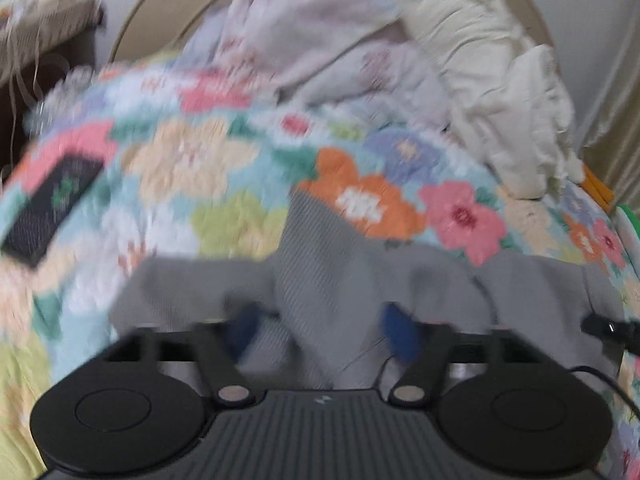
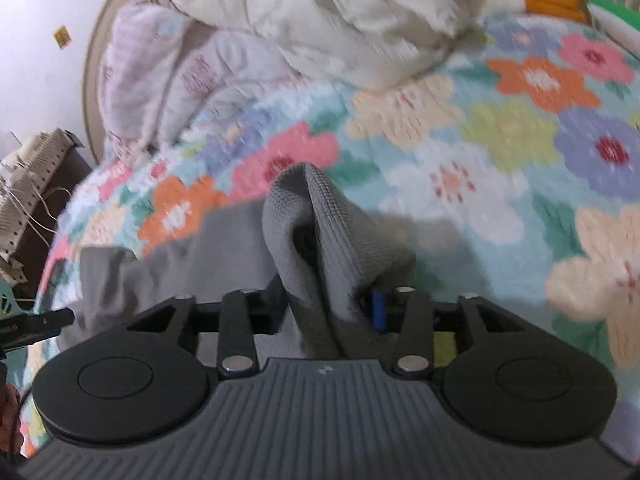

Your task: Fold clothes

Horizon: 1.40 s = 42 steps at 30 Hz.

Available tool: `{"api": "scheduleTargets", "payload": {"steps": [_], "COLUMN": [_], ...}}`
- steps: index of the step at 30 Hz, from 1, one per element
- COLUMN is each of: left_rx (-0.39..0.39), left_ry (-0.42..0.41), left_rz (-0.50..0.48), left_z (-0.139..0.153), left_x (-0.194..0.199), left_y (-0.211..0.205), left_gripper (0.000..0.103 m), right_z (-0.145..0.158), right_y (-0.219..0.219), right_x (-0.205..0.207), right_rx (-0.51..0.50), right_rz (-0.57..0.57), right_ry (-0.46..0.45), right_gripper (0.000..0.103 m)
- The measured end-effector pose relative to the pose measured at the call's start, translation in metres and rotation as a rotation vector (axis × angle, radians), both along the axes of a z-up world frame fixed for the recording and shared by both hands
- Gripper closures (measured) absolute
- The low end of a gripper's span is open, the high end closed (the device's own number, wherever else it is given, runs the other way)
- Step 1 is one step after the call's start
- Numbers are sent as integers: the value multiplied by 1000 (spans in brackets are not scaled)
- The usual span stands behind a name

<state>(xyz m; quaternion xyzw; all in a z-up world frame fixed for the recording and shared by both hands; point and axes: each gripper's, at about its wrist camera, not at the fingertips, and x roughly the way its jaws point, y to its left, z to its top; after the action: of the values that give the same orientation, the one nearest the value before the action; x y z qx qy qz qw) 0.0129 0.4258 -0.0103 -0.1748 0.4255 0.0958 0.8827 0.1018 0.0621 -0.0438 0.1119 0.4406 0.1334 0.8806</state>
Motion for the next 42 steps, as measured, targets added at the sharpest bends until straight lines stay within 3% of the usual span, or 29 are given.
{"api": "scheduleTargets", "payload": {"steps": [5, 7, 10, 11, 13, 14, 15, 17, 18, 20, 23, 28, 30, 32, 34, 36, 38, 40, 42], "left_rx": [-68, -96, -104, -98, -43, -11, 8, 34, 47, 62, 51, 117, 133, 125, 92, 34, 0, -74, -145], "left_ry": [69, 73, 79, 81, 71, 83, 90, 99, 104, 85, -68, -316, -385, -408, -373, -275, -200, 21, 130], "left_rz": [7, 14, 9, 4, -25, -47, -61, -82, -93, -97, -101, -119, -124, -122, -112, -105, -111, -124, -118], "left_z": [-26, -30, -32, -32, -32, -33, -34, -34, -35, -27, 25, 124, 151, 162, 157, 133, 115, 71, 51], "left_x": [-6, -3, 0, 2, 12, 17, 20, 25, 28, 28, 17, -32, -65, -94, -126, -148, -160, -175, -184], "left_y": [11, 12, 8, 6, -6, -11, -16, -23, -26, -29, -29, -53, -63, -65, -61, -57, -54, -48, -39], "left_gripper": [10, 10, 10, 11, 30, 63, 92, 94, 94, 94, 94, 94, 94, 94, 93, 93, 93, 92, 88], "right_z": [-11, -11, -15, -16, -25, -29, -33, -34, -30, -11, 28, 140, 161, 173, 154, 125, 79, 53, 35], "right_y": [-11, -3, 11, 13, 27, 34, 41, 52, 53, 43, 31, 12, 8, 4, 1, 1, 4, 5, 3], "right_x": [-28, -41, -43, -42, -33, -30, -27, -22, -20, -19, -24, -62, -80, -102, -124, -137, -152, -159, -161], "right_rx": [139, 174, 230, 237, 224, 199, 169, 71, 64, 117, 132, 127, 112, 113, 119, 120, 99, 81, 59], "right_rz": [-24, 5, 60, 65, 61, 70, 78, 92, 94, 67, 63, 132, 173, 223, 279, 309, 355, 385, 391], "right_ry": [96, 118, 164, 172, 201, 203, 203, 179, 159, 112, -8, -245, -252, -207, -72, 63, 255, 366, 456], "right_gripper": [34, 31, 19, 19, 17, 19, 42, 82, 86, 88, 89, 89, 89, 89, 89, 89, 89, 87, 78]}}
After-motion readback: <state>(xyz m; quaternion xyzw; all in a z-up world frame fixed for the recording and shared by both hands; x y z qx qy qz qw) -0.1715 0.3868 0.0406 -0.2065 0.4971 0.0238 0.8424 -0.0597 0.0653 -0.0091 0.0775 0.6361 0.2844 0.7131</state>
